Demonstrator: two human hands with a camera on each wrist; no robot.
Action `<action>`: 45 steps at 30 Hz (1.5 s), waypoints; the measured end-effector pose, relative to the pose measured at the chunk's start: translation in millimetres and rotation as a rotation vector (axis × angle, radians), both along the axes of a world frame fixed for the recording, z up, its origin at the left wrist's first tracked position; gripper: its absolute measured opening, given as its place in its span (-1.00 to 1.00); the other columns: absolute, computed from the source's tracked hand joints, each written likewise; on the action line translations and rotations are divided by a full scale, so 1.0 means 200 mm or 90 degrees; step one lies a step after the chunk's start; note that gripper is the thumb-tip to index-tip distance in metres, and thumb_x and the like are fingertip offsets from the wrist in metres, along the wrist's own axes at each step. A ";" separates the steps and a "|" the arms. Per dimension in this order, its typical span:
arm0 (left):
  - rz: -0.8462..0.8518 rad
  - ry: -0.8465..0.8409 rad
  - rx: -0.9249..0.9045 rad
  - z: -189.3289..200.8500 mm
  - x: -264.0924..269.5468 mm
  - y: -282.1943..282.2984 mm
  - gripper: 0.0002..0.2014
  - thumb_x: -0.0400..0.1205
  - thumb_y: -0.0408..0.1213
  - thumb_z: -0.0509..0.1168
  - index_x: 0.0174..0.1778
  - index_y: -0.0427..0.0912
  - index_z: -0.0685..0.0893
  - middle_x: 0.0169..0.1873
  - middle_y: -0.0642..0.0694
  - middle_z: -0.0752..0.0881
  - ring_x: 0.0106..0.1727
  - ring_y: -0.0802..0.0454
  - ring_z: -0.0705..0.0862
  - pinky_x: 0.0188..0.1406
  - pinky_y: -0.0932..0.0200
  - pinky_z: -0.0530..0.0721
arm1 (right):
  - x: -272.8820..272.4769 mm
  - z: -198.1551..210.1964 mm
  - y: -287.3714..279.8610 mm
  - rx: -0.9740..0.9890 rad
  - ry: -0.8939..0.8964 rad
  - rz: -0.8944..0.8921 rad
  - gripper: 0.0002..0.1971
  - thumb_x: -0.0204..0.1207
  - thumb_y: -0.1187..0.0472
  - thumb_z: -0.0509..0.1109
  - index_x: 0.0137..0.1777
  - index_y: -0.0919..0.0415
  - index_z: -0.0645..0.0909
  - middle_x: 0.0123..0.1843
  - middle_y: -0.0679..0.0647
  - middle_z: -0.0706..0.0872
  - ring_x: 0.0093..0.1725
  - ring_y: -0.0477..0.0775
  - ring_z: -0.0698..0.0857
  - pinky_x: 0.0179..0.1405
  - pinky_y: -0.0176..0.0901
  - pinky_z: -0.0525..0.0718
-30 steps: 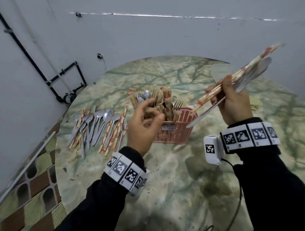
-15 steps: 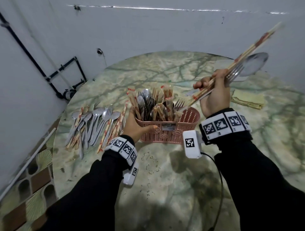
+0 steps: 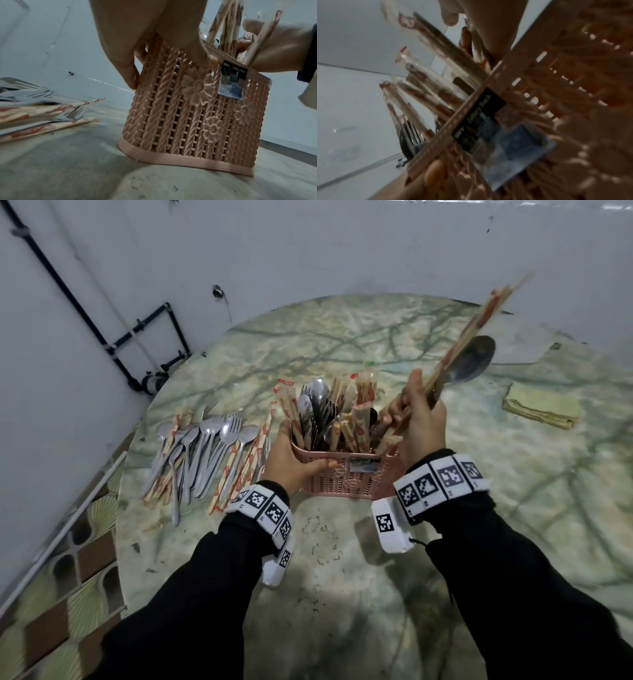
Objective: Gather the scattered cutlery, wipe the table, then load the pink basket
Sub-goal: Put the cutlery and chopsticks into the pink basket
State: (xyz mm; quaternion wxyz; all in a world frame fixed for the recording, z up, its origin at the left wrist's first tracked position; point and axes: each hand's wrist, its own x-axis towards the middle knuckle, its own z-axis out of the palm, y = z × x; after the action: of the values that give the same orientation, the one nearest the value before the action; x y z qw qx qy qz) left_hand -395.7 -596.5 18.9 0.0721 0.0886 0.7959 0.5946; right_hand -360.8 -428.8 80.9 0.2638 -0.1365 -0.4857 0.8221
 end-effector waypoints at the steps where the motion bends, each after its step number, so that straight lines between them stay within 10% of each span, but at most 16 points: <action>1: 0.000 0.001 0.000 0.00 0.00 0.00 -0.16 0.20 -0.41 0.63 0.36 -0.24 0.36 0.03 0.05 0.64 0.09 0.10 0.64 0.01 0.48 0.59 | 0.00 0.00 -0.01 0.058 -0.018 -0.002 -0.65 0.63 0.14 0.27 -0.39 0.17 0.34 -0.68 -0.10 0.43 -0.64 -0.12 0.45 -0.55 -0.28 0.50; 5: -0.004 0.005 -0.016 -0.02 -0.01 -0.01 -0.10 0.17 -0.32 0.66 0.39 -0.25 0.35 0.17 -0.10 0.64 0.22 -0.02 0.63 0.30 0.05 0.57 | 0.03 -0.01 0.00 0.321 -0.067 0.026 -0.73 0.44 0.12 0.46 -0.41 0.14 0.49 -0.58 -0.16 0.62 -0.48 -0.24 0.58 -0.32 -0.41 0.58; 8: 0.000 0.005 -0.019 -0.03 -0.02 0.00 -0.11 0.17 -0.32 0.66 0.38 -0.25 0.36 0.15 -0.07 0.64 0.22 -0.01 0.62 0.30 0.08 0.55 | 0.04 -0.02 0.03 0.377 -0.044 0.078 -0.73 0.26 0.02 0.57 -0.26 0.11 0.55 -0.36 -0.14 0.66 -0.29 -0.16 0.64 -0.16 -0.29 0.64; 15: -0.010 -0.009 -0.007 -0.02 -0.01 0.00 -0.10 0.17 -0.32 0.65 0.40 -0.24 0.35 0.18 -0.10 0.65 0.23 -0.01 0.62 0.33 0.03 0.55 | 0.04 0.01 0.09 0.417 -0.071 0.121 0.03 -0.08 -0.72 0.17 0.19 0.07 0.54 0.01 -0.12 0.64 0.05 -0.16 0.62 -0.02 -0.42 0.56; 20: -0.011 -0.008 -0.004 -0.03 -0.01 -0.01 -0.11 0.18 -0.31 0.65 0.40 -0.21 0.35 0.18 -0.10 0.65 0.22 -0.02 0.63 0.32 -0.07 0.57 | 0.05 0.03 0.12 0.418 0.005 0.059 -0.39 0.39 -0.48 0.11 0.16 -0.03 0.55 -0.01 -0.10 0.71 0.01 -0.28 0.65 0.02 -0.48 0.55; 23: -0.020 -0.006 0.004 -0.03 -0.02 -0.01 -0.13 0.19 -0.36 0.65 0.38 -0.17 0.35 0.09 -0.01 0.67 0.15 0.06 0.65 0.29 0.00 0.59 | 0.05 -0.02 0.14 0.565 -0.059 0.134 -0.49 0.46 -0.41 0.13 0.19 -0.11 0.60 0.20 -0.14 0.67 0.18 -0.19 0.62 0.25 -0.02 0.60; 25: -0.029 -0.008 0.008 -0.02 -0.02 -0.01 -0.15 0.21 -0.39 0.64 0.38 -0.17 0.35 -0.01 0.13 0.65 0.05 0.17 0.64 0.22 0.13 0.61 | 0.06 -0.06 0.14 0.761 -0.207 0.212 -0.49 0.49 -0.29 0.04 0.35 -0.17 0.53 0.49 -0.13 0.45 0.49 0.03 0.39 0.50 0.36 0.23; 27: -0.033 -0.004 0.007 -0.01 -0.02 -0.02 -0.17 0.22 -0.40 0.63 0.36 -0.16 0.35 -0.06 0.20 0.62 -0.02 0.26 0.62 0.09 0.27 0.59 | 0.09 -0.04 0.13 0.777 -0.287 0.254 -0.47 0.41 -0.20 0.05 0.42 -0.27 0.38 0.62 -0.15 0.23 0.60 0.01 0.13 0.57 0.33 -0.05; 31: -0.039 -0.010 0.010 -0.01 -0.02 -0.02 -0.19 0.22 -0.37 0.63 0.32 -0.09 0.36 -0.04 0.15 0.64 0.01 0.20 0.64 0.10 0.22 0.58 | 0.15 0.10 0.09 0.554 -0.165 0.221 -0.09 0.13 -0.28 0.31 0.56 -0.21 0.15 0.62 -0.06 0.24 0.52 -0.18 0.22 0.51 0.04 0.19; 36: -0.043 0.011 0.013 -0.03 -0.03 -0.02 -0.17 0.18 -0.39 0.65 0.31 -0.09 0.36 0.10 -0.03 0.68 0.14 0.06 0.67 0.23 0.08 0.61 | 0.11 0.18 0.02 0.701 -0.195 0.340 0.29 0.06 -0.04 0.71 0.60 -0.24 -0.18 0.67 0.05 0.01 0.57 0.03 0.17 0.38 -0.03 0.20; 40: -0.046 0.008 0.021 -0.03 -0.03 -0.02 -0.19 0.20 -0.40 0.64 0.30 -0.05 0.36 0.03 0.08 0.67 0.08 0.16 0.66 0.21 0.12 0.61 | 0.04 0.12 0.03 0.723 -0.176 0.208 -0.11 0.18 0.26 0.67 0.50 0.05 0.31 0.26 0.09 0.57 0.09 0.02 0.61 0.19 -0.05 0.64; 45: -0.048 0.017 0.025 -0.02 -0.02 -0.02 -0.20 0.20 -0.40 0.64 0.26 -0.02 0.35 0.01 0.16 0.64 0.07 0.18 0.64 0.22 0.17 0.59 | 0.03 0.12 0.05 0.697 -0.087 0.114 -0.67 0.31 0.34 0.58 0.07 0.30 0.65 -0.10 0.01 0.74 -0.18 -0.32 0.64 -0.16 -0.46 0.61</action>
State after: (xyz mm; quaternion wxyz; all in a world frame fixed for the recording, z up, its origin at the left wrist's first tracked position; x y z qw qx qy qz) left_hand -400.1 -600.2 15.5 0.0822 0.1276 0.7812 0.6056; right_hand -354.6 -418.0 104.8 0.1932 0.0095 -0.8673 0.4586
